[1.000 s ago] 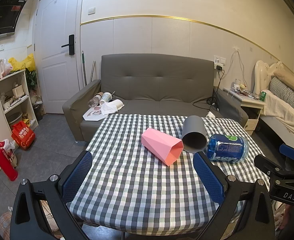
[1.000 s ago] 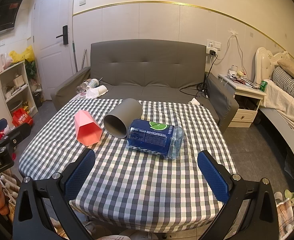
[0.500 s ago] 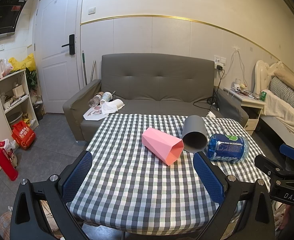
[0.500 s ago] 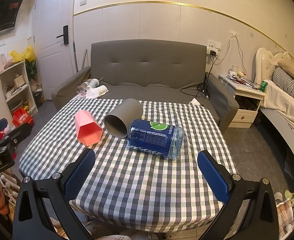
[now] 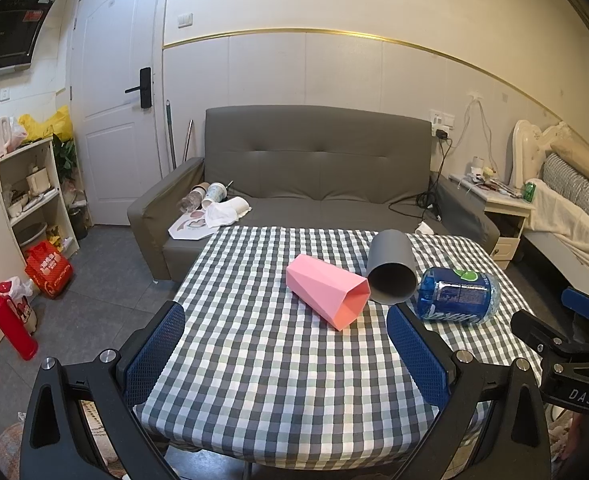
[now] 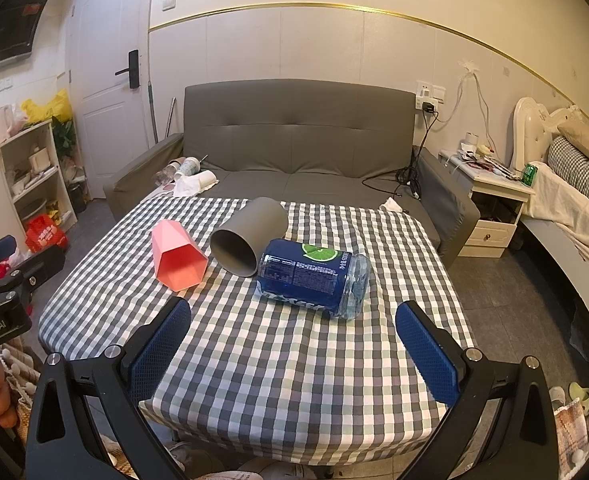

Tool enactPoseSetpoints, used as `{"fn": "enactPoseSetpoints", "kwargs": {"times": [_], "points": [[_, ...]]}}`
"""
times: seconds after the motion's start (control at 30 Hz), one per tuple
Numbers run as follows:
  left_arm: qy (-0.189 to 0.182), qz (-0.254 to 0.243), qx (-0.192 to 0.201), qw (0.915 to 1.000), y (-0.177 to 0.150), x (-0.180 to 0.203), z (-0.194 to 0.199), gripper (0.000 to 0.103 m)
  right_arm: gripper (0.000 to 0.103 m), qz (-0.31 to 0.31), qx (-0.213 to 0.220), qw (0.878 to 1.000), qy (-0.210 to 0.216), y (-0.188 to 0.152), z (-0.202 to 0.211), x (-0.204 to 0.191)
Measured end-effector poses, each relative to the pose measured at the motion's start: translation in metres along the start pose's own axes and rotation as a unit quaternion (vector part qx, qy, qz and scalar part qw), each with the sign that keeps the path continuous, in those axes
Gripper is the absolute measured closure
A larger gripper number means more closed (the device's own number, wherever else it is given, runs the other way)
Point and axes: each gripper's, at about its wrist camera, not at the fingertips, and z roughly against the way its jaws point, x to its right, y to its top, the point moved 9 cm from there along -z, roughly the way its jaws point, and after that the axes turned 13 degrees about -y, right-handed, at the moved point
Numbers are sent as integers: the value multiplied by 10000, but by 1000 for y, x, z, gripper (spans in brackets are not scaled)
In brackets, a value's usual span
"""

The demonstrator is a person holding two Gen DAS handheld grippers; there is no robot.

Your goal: Flip cup upside down

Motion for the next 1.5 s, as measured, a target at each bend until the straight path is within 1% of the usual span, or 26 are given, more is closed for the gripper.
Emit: {"fn": "enactPoseSetpoints", "kwargs": {"times": [0.1,0.3,0.33,0.4,0.43,0.57,0.73,0.83,0.93,0.97,1.0,1.07,1.1,1.2,1.23,1.3,1.37,1.43,1.5], "points": [[52,-7,-6,10000,-2,-3,1,0,0,69,25,10000,-47,4,0,-4],[61,58,-47,10000,-1,-11,0,0,0,311,-17,9992,237,18,2,-13],[60,82,-77,9999,5,-14,-1,0,0,379,-33,9988,302,22,1,-16],[214,205,-155,9994,11,-26,-8,0,0,608,-54,9973,396,30,-3,-26],[287,246,-210,9991,12,-32,-11,0,0,756,-28,9965,353,36,-7,-31],[370,518,-387,9972,17,-58,-29,0,0,1200,-5,9918,441,52,-20,-58],[480,930,-593,9927,13,-95,-44,0,0,1717,-228,9822,725,61,-47,-108],[589,1162,-663,9893,12,-113,-51,0,0,2013,-493,9725,1061,58,-67,-146],[848,1259,-656,9862,11,-131,-53,0,0,2329,-677,9612,1313,51,-85,-177],[859,1293,-656,9857,12,-136,-55,0,1,2436,-761,9568,1390,49,-91,-186],[839,1339,-666,9852,12,-139,-57,0,3,2534,-883,9522,1462,45,-98,-195],[792,1451,-705,9837,10,-147,-62,0,11,2722,-1105,9436,1528,38,-115,-210],[778,1476,-731,9833,9,-148,-64,0,13,2828,-1216,9391,1529,34,-123,-215],[729,1527,-806,9823,7,-155,-73,0,23,3144,-1467,9279,1364,19,-148,-226],[732,1527,-814,9822,6,-155,-75,0,29,3237,-1517,9252,1277,16,-155,-228],[733,1554,-828,9816,6,-158,-78,0,30,3356,-1533,9228,1110,12,-165,-229],[701,1589,-884,9808,4,-159,-83,0,31,3356,-1585,9230,1021,10,-175,-228],[679,1593,-929,9805,3,-157,-86,0,35,3387,-1699,9207,938,6,-183,-228],[667,1563,-950,9809,3,-155,-88,0,40,3490,-1799,9157,855,4,-190,-227]]}}
